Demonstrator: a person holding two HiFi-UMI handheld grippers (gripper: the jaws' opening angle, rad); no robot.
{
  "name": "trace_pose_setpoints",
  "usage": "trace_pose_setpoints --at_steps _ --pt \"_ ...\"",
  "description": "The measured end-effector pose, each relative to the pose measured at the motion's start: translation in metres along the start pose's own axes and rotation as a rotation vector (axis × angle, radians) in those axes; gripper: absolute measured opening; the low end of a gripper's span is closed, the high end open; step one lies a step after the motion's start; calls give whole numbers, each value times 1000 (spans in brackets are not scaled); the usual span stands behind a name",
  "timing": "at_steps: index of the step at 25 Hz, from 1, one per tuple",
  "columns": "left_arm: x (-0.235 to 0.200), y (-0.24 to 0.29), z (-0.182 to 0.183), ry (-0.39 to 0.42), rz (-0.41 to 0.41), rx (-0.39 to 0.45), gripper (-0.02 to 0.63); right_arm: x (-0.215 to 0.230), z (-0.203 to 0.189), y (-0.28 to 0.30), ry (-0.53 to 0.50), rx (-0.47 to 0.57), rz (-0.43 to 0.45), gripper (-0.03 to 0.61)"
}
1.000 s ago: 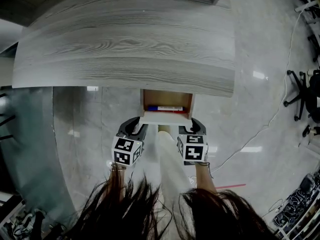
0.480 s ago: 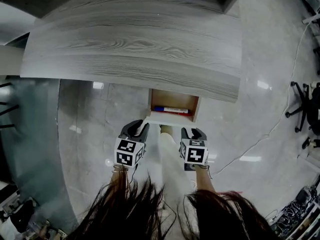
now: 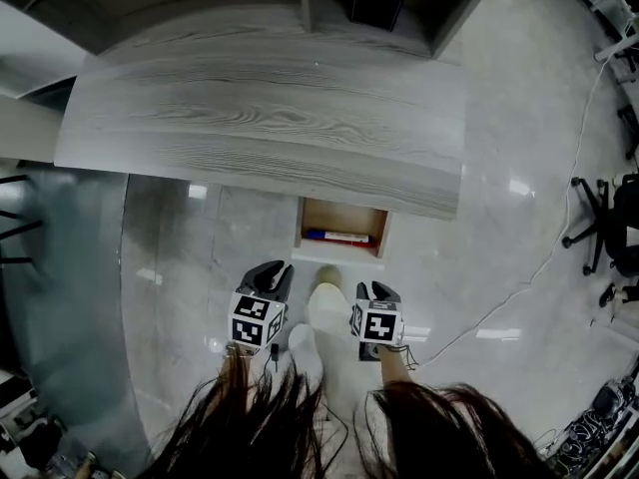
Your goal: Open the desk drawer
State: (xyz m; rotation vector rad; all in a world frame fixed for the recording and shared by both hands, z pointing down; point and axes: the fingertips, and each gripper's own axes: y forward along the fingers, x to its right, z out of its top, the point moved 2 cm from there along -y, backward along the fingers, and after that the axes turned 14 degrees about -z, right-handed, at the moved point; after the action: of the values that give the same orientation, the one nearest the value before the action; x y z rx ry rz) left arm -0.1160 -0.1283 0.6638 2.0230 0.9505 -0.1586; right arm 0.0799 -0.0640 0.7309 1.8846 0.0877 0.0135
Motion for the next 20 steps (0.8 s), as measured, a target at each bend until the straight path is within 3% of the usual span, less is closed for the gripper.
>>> trace_pose_setpoints --at_steps 7,20 --pt "11 -17 15 47 -11 15 64 5 -6 -17 49 -1 -35 98" --pt "51 -57 30 74 -31 93 52 -6 17 -75 94 127 -46 87"
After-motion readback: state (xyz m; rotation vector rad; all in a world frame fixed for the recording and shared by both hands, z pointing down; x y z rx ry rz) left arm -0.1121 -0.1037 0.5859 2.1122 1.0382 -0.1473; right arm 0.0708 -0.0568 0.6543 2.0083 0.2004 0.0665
